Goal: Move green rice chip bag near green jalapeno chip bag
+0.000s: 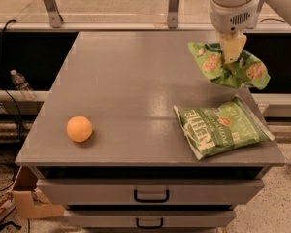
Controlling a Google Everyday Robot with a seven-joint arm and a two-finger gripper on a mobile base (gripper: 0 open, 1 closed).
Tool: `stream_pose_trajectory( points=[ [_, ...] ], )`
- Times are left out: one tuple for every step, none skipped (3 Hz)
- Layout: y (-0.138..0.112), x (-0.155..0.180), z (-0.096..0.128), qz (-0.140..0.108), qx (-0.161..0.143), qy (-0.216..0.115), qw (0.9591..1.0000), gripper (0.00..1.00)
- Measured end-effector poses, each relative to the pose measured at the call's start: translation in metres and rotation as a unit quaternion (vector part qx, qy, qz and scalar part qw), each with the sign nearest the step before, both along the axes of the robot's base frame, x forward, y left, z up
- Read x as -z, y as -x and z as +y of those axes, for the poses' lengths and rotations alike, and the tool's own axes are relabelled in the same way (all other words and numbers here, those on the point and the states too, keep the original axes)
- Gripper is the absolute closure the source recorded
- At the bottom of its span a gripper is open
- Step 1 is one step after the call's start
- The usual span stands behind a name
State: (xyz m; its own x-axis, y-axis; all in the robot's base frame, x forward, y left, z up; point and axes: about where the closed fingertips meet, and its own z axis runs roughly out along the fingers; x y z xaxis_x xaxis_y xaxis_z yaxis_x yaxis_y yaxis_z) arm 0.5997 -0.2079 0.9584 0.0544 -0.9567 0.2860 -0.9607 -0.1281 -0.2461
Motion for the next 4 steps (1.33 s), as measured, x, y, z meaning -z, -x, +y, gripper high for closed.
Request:
stream_pose_trajectory(
  points=[
    [0.021,0.015,-0.004,0.020,0.015,0.002,0.9997,1.00],
    [0.041,0.027,0.009,0.039,0.014,-0.014,0.9990,1.00],
    [0.054,0.046,0.023,0.062,0.015,-0.047,0.9968,1.00],
    [0.051,0.047,0.028,0.056,0.011,-0.057,0.9967,0.85]
  ],
)
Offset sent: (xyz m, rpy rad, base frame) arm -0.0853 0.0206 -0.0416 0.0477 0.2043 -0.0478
